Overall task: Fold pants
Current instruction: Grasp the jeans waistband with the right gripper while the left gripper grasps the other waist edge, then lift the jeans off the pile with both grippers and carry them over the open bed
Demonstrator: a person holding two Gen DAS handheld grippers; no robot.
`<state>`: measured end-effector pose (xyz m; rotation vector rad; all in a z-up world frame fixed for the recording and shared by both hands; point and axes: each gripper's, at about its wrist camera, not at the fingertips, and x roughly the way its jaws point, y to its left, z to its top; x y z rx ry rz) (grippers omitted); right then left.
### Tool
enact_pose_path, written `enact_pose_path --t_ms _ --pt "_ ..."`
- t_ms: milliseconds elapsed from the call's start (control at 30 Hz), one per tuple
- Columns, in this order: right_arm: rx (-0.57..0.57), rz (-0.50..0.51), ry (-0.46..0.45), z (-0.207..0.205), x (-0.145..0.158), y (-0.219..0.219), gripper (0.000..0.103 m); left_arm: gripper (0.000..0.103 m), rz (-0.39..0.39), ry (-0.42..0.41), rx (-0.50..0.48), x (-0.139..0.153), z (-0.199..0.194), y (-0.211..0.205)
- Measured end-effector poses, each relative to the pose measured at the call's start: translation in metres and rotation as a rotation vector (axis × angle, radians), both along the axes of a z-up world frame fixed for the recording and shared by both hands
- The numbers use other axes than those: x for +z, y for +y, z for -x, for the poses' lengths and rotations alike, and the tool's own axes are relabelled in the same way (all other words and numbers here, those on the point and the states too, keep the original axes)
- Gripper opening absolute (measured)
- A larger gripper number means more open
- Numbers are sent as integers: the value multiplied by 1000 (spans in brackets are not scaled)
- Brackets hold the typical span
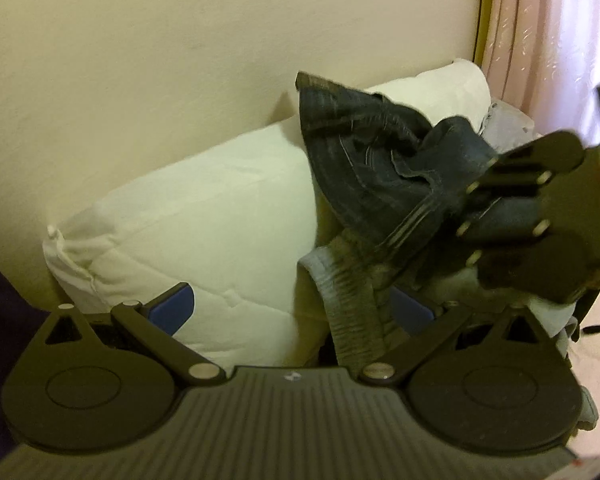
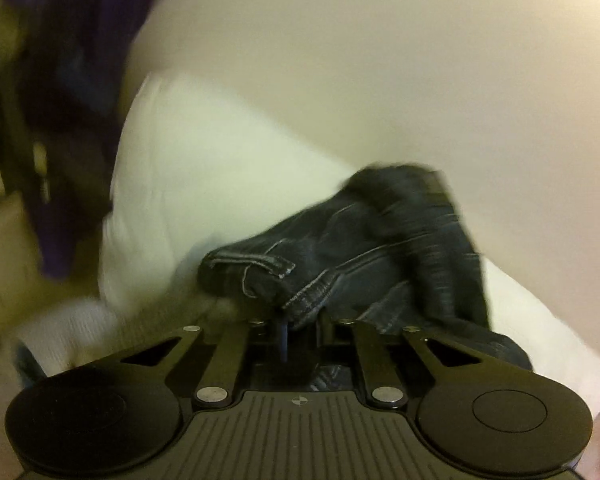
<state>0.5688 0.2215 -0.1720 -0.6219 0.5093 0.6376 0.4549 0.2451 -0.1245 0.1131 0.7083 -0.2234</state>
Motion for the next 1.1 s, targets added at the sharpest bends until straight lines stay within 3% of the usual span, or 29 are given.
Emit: enact_pose_path --t_ms 67,200,400,600,733,833,1000,1100 --pt "-51 -99 8 -1 31 -21 2 102 7 -19 -14 11 1 -1" --pt "-167 -259 -13 5 95 -81 2 102 26 -74 -83 36 0 -16" --pt "-330 -394 9 21 166 -181 2 102 -15 -165 -260 59 -10 -65" --pt "-419 -435 41 35 191 -244 2 102 -167 -249 -435 47 -23 -120" --pt "-446 -443 51 35 192 -260 2 102 -187 -253 -532 36 -13 -139" --pt "-464 -478 58 34 201 -280 1 102 -195 -238 -576 23 1 -143" --pt "-495 -529 55 45 227 -312 1 102 -330 -253 -628 -8 1 -152" --pt "-515 -545 64 49 238 -316 1 96 -374 -262 -664 -27 -7 -155"
